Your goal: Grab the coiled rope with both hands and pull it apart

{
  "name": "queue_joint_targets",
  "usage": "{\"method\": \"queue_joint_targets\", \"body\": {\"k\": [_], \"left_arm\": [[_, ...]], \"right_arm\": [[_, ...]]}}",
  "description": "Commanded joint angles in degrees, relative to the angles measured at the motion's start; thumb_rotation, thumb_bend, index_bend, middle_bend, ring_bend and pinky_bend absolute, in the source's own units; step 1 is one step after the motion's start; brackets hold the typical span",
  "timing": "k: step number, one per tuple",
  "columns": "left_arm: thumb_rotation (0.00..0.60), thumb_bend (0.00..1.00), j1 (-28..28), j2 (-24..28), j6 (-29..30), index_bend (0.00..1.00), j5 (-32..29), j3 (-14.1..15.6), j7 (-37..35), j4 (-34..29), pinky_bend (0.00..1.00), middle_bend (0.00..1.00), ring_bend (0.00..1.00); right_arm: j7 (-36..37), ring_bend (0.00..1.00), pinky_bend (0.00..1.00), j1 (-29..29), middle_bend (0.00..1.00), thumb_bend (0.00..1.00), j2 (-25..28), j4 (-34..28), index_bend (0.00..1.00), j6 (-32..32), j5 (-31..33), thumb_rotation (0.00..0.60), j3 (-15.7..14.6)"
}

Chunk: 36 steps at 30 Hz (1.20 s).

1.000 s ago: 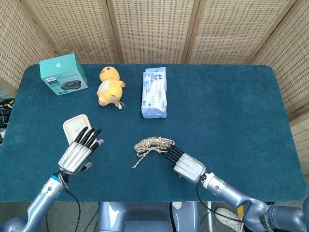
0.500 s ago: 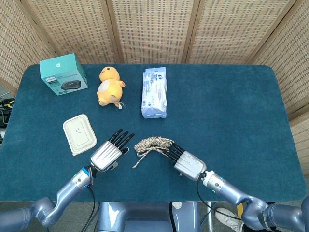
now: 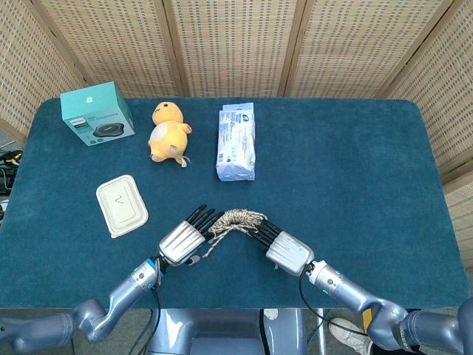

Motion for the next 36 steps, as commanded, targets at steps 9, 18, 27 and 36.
{"method": "queue_joint_targets", "body": {"k": [9,18,27,36], "left_arm": [[0.600,0.06,-1.3,-6.1,0.4,0.49,-1.4,0.9,-5.6,7.5,0.00,0.00,0.00],[0.600,0.06,-1.6,-8.1,1.6,0.50,-1.5,1.2,-7.2,10.9,0.00,0.00,0.00],[0.600,0.06,-1.0,-8.7,1.8,0.50,-3.9,1.0,-8.5,14.2,0.00,0.00,0.00],[0.600,0.06,-1.3,-9.2,0.7,0.50,-5.5,0.9,-8.6,14.1,0.00,0.00,0.00]], "right_arm": [[0.7,0.00,0.00,-0.2,0.03,0.38,-0.1,1.0,0.67,-0.5,0.3,0.600,-0.1],[1.8,0.00,0.00,-0.3,0.03,0.39,-0.4,1.8,0.67,-0.2,0.0,0.600,-0.2],[2.8,0.00,0.00,-0.6,0.03,0.39,-0.6,2.5,0.67,0.2,-0.4,0.600,-0.4],[3.2,0.00,0.00,-0.7,0.03,0.38,-0.7,2.8,0.67,0.3,-0.6,0.600,-0.4]]}}
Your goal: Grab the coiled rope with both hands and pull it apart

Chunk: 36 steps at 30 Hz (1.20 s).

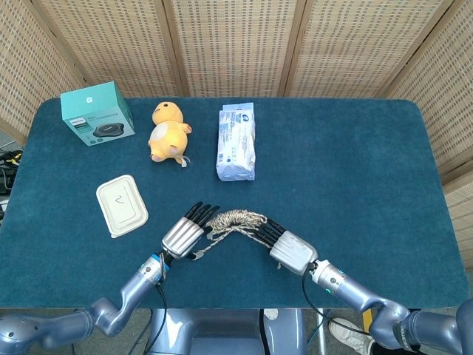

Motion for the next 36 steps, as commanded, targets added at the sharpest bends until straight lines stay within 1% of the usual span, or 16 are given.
{"method": "queue_joint_targets", "body": {"k": [1,3,5,9,13,18,28,36], "left_arm": [[0.600,0.06,-0.1,-0.1,-0.1,0.50,-0.2,0.1,0.0,-0.5,0.00,0.00,0.00],[0.600,0.08,-0.2,0.0,-0.6,0.50,-0.8,0.0,0.1,-1.1,0.00,0.00,0.00],[0.600,0.12,-0.3,0.2,-1.0,0.51,-1.3,-0.1,0.7,-1.6,0.00,0.00,0.00],[0.600,0.15,-0.3,0.6,-2.0,0.51,-3.0,-0.5,3.5,-2.9,0.00,0.00,0.00],[0.600,0.24,-0.4,1.0,-3.6,0.51,-6.0,-1.6,7.2,-5.1,0.00,0.00,0.00],[0.600,0.35,-0.9,2.2,-5.4,0.52,-9.3,-3.1,10.1,-8.2,0.00,0.00,0.00],[0.600,0.36,-2.1,5.6,-8.4,0.53,-16.6,-4.8,17.2,-15.4,0.00,0.00,0.00],[0.600,0.36,-2.9,5.3,-8.4,0.53,-19.9,-4.6,20.8,-16.1,0.00,0.00,0.00]], "right_arm": [[0.1,0.00,0.00,0.0,0.03,0.38,0.0,0.2,0.67,0.0,0.0,0.600,0.0],[0.2,0.00,0.00,-0.1,0.03,0.38,-0.1,0.3,0.67,0.0,-0.1,0.600,-0.1],[0.3,0.00,0.00,-0.1,0.03,0.39,-0.1,0.4,0.67,0.1,-0.2,0.600,-0.1],[0.5,0.00,0.00,-0.2,0.03,0.39,-0.1,0.5,0.67,0.1,-0.3,0.600,-0.2],[0.6,0.00,0.00,-0.1,0.03,0.39,-0.2,0.6,0.67,0.1,-0.4,0.600,-0.2],[0.5,0.00,0.00,0.0,0.03,0.39,0.0,0.2,0.67,0.1,-0.5,0.600,0.0],[-0.1,0.00,0.00,0.1,0.04,0.38,0.3,-0.4,0.67,-0.3,-0.2,0.600,0.2],[-0.2,0.00,0.00,0.1,0.04,0.38,0.4,-0.7,0.67,-0.4,-0.1,0.600,0.3]]}}
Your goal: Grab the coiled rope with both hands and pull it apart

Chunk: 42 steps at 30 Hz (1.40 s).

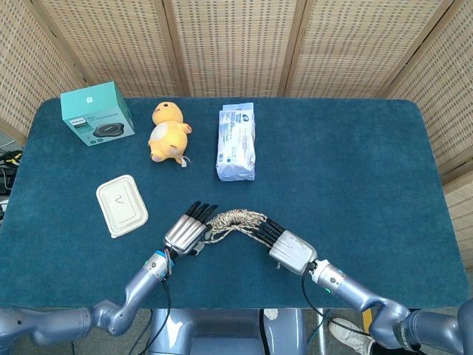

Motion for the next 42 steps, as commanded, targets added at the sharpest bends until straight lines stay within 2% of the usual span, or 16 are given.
{"method": "queue_joint_targets", "body": {"k": [1,18,22,28,42], "left_arm": [[0.600,0.36,-0.4,-0.3,0.0,0.53,-0.9,0.2,0.9,0.1,0.00,0.00,0.00],[0.600,0.37,-1.4,-1.5,0.3,0.53,-3.2,1.4,2.3,1.5,0.00,0.00,0.00],[0.600,0.47,-1.7,-1.7,0.0,0.55,-4.0,1.4,2.3,1.8,0.00,0.00,0.00],[0.600,0.54,-1.9,-1.6,0.3,0.56,-4.4,1.6,2.4,1.7,0.00,0.00,0.00],[0.600,0.54,-2.0,-1.7,1.5,0.65,-4.4,2.0,1.7,2.4,0.00,0.00,0.00]], "right_arm": [[0.1,0.00,0.00,0.0,0.04,0.38,0.0,0.0,0.67,0.0,0.0,0.600,0.0],[0.8,0.00,0.00,-0.2,0.04,0.39,-0.5,1.0,0.67,0.2,-0.3,0.600,-0.3],[1.0,0.00,0.00,-0.3,0.04,0.39,-0.5,1.2,0.67,0.3,-0.4,0.600,-0.4],[1.1,0.00,0.00,-0.4,0.04,0.39,-0.4,1.2,0.67,0.4,-0.4,0.600,-0.4],[1.3,0.00,0.00,-0.5,0.04,0.39,-0.4,1.3,0.67,0.7,-0.5,0.600,-0.4]]}}
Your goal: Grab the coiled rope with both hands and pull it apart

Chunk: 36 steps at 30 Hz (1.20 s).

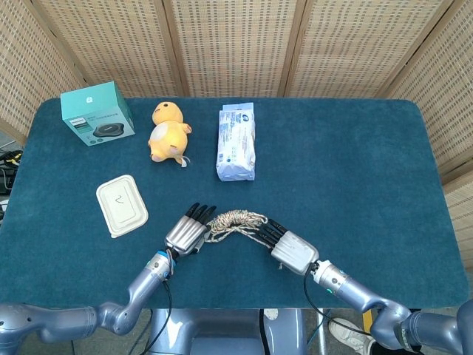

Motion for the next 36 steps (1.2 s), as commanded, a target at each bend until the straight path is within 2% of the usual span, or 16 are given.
{"method": "queue_joint_targets", "body": {"k": [1,8,14,19,25,36], "left_arm": [[0.600,0.54,0.0,0.1,0.2,0.66,0.1,0.0,-0.2,0.1,0.00,0.00,0.00],[0.600,0.54,0.3,1.9,1.6,0.68,0.7,-0.3,-0.8,-0.8,0.00,0.00,0.00],[0.600,0.54,1.4,6.9,4.0,0.68,2.0,-0.3,-1.0,-3.0,0.00,0.00,0.00],[0.600,0.54,2.9,13.1,5.8,0.69,2.6,-0.7,-3.2,-4.1,0.00,0.00,0.00],[0.600,0.54,5.3,18.8,7.6,0.69,4.8,0.2,-8.0,-2.8,0.00,0.00,0.00],[0.600,0.54,8.4,22.6,8.2,0.69,6.6,1.8,-14.6,0.9,0.00,0.00,0.00]], "right_arm": [[0.1,0.00,0.00,0.0,0.04,0.39,0.1,-0.1,0.67,0.1,0.0,0.600,0.1],[0.5,0.00,0.00,-0.2,0.04,0.39,0.3,0.2,0.67,0.6,0.2,0.600,0.4],[1.1,0.00,0.00,-0.6,0.04,0.39,1.7,0.6,0.67,2.2,0.7,0.600,1.2],[1.0,0.00,0.00,-1.3,0.04,0.39,4.0,1.6,0.67,3.4,2.8,0.600,2.9],[0.6,0.00,0.00,-2.9,0.04,0.39,7.2,2.9,0.68,4.2,6.1,0.600,4.3],[0.0,0.00,0.00,-5.6,0.04,0.39,12.6,2.0,0.68,6.2,7.6,0.600,4.0]]}}
